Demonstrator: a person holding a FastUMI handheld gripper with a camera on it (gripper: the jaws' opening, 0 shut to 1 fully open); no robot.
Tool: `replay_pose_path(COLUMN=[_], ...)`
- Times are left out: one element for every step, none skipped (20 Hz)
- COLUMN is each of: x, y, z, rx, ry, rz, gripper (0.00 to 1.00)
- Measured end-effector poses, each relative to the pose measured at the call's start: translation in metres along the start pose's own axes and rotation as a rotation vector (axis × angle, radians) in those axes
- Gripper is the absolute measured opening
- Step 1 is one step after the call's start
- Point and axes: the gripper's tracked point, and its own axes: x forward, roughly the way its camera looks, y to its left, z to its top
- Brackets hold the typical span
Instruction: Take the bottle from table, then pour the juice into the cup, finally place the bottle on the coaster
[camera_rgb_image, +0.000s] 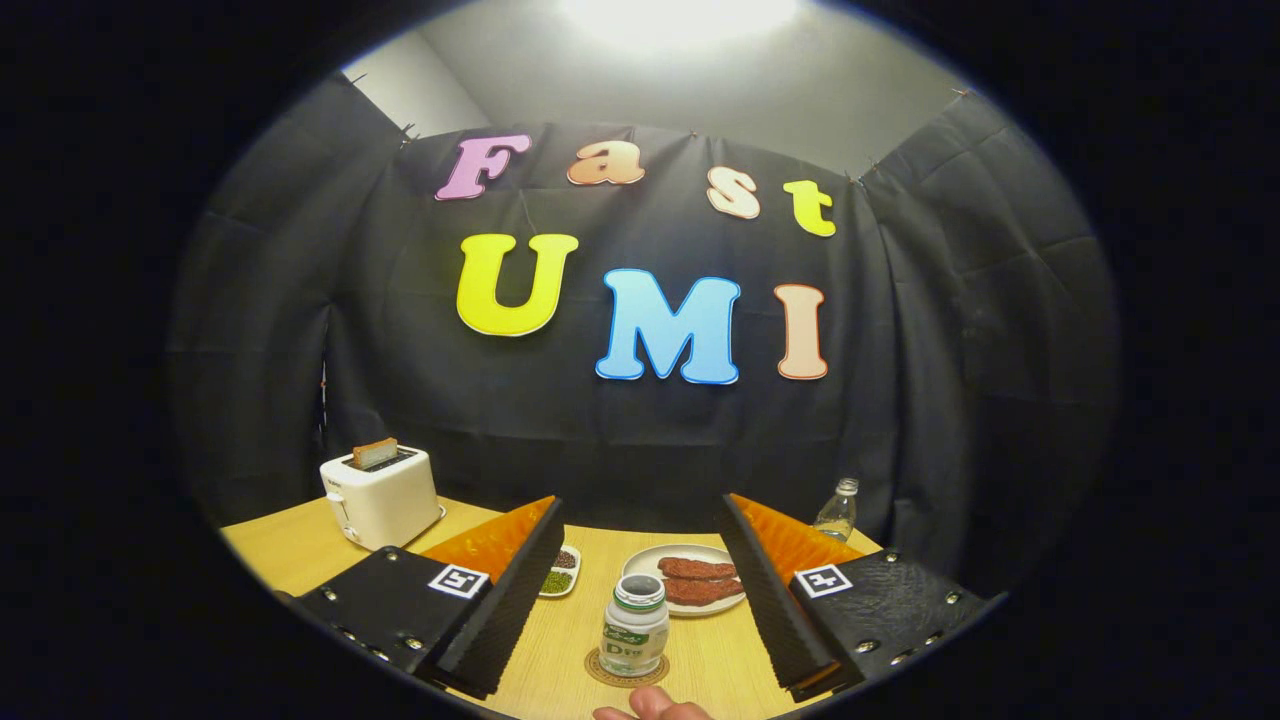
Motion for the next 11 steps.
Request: replay_pose_path(x=[-0.003, -0.004, -0.006, -0.006, -0.007, -0.007, -0.007, -0.007, -0.007, -0.007, -0.009], y=[0.0, 0.0, 0.001, 0.002, 0.002, 0.004, 0.004, 0.003, -0.001, -0.004, -0.006], z=[0.002, 0.003, 0.003, 0.002, -0.001, -0.002, -0.003, -0.003, -0.005, -0.006, -0.008], rx=[-0.001, 0.0, 0.003, 0.005, 0.008, 0.014, 0.022, 0.027, 0.031, 0.036, 0.039], ry=[-0.003, -0.002, -0.003, 0.0, 0.006, 0.012, 0.015, 0.013, 0.014, 0.017, 0.018], rz=[0.002, 0.005, 0.009, 0.015, 0.021, 0.03, 0.039, 0.043, 0.043, 0.041, 0.041], gripper=[0.96, 0.96, 0.96, 0.96, 0.96, 0.96, 0.96, 0.96, 0.96, 0.96, 0.96])
